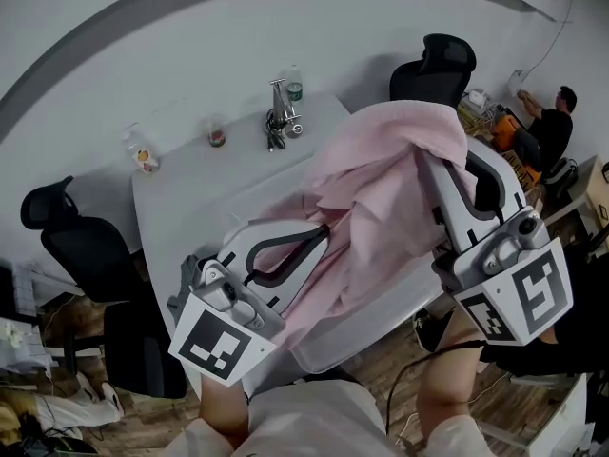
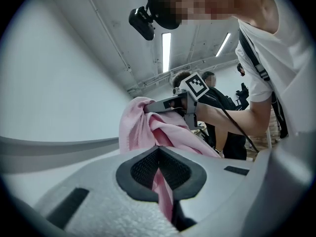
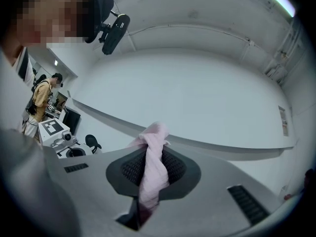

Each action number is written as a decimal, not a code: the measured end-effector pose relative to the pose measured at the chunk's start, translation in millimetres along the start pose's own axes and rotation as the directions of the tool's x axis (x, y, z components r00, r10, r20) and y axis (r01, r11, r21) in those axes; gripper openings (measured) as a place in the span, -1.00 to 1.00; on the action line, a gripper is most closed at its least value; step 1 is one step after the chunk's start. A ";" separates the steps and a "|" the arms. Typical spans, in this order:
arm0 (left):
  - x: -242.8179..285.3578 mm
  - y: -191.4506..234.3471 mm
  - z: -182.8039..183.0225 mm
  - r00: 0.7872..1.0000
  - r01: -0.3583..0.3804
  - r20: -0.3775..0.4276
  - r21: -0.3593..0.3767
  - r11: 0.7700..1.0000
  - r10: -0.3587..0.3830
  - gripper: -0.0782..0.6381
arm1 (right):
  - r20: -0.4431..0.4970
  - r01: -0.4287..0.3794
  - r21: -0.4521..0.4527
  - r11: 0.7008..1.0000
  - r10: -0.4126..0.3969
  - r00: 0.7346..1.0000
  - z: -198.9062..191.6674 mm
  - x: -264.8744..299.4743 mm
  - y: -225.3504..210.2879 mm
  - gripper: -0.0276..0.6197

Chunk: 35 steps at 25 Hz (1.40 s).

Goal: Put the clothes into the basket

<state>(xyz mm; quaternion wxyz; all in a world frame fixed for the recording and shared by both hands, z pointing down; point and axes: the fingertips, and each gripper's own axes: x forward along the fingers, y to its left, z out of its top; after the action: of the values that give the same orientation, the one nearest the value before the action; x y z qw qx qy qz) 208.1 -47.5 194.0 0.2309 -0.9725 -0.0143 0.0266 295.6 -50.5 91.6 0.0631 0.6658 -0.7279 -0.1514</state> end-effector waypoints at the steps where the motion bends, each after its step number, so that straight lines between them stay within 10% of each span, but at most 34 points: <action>1: 6.8 -0.3 -1.0 1.000 0.004 -0.002 -0.001 1.000 -0.004 -0.77 | -0.001 0.003 0.005 1.000 -0.003 1.000 -3.0 -1.0 -6.8 -0.82; 23: 112.4 -15.8 -35.6 0.995 0.090 -0.030 -0.039 0.995 -0.091 -0.77 | -0.005 0.239 0.044 0.970 -0.239 0.971 -57.5 -46.8 -158.2 -0.82; 35: 126.8 -40.4 -70.0 0.987 0.134 -0.072 -0.124 0.983 -0.144 -0.77 | -0.227 0.228 0.000 0.974 -0.222 0.948 -143.3 -58.2 -145.1 -0.82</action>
<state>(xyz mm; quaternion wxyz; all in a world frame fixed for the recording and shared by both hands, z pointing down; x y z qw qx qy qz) 338.1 -37.7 268.9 0.1741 -0.9815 -0.0743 -0.0297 481.6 -22.3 189.4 0.1186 0.7580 -0.6373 -0.0715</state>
